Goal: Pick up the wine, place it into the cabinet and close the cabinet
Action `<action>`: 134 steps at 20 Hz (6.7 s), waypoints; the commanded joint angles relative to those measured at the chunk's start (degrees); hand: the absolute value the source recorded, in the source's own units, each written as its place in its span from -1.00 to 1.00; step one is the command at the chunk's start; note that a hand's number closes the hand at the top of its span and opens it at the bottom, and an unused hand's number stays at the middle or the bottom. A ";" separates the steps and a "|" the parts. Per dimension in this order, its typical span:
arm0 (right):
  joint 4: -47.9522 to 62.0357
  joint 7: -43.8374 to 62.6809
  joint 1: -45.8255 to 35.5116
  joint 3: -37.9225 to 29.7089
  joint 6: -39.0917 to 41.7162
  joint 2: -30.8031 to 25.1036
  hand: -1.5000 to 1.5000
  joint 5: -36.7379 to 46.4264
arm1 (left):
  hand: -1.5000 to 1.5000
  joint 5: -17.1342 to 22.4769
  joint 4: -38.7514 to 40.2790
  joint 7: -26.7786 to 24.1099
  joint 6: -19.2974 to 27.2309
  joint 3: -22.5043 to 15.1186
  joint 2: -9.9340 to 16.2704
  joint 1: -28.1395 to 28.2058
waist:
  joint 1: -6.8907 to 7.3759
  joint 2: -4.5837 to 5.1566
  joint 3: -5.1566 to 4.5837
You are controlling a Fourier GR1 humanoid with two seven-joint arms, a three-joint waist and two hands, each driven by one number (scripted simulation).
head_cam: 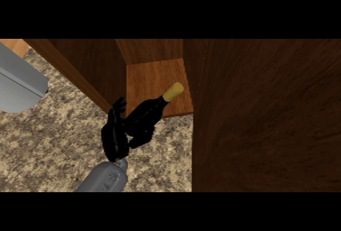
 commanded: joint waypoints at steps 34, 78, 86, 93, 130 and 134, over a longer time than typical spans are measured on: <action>-2.58 0.91 3.23 0.03 -0.01 -0.23 -1.00 -2.42 | -1.00 10.44 -0.66 9.16 1.41 -3.02 -4.73 -19.95 | 2.53 -0.92 -1.40; -11.59 9.95 4.44 -1.71 -2.93 -8.87 1.00 -3.52 | -1.00 48.93 -49.74 -26.96 -42.20 2.41 12.43 20.40 | 8.47 -0.65 -0.99; -11.63 7.41 6.77 2.25 3.07 -12.76 1.00 3.77 | 1.00 58.16 -53.48 -29.78 -54.55 10.43 18.89 27.62 | 8.35 -0.73 -0.98; -13.49 7.41 5.97 0.92 3.67 -12.51 1.00 -2.07 | 1.00 61.32 -50.53 -30.75 -60.77 17.77 20.81 27.29 | 8.37 -0.59 -1.00; 32.08 19.53 -67.14 15.68 -31.70 3.12 1.00 -15.76 | 1.00 64.25 -50.98 -30.11 -73.89 27.97 21.76 34.48 | 9.62 -0.44 -0.97; 38.50 15.87 -73.93 14.70 -35.95 3.13 1.00 -18.22 | 1.00 65.96 -52.18 -28.16 -75.13 29.49 21.63 34.36 | 9.56 -0.51 -0.97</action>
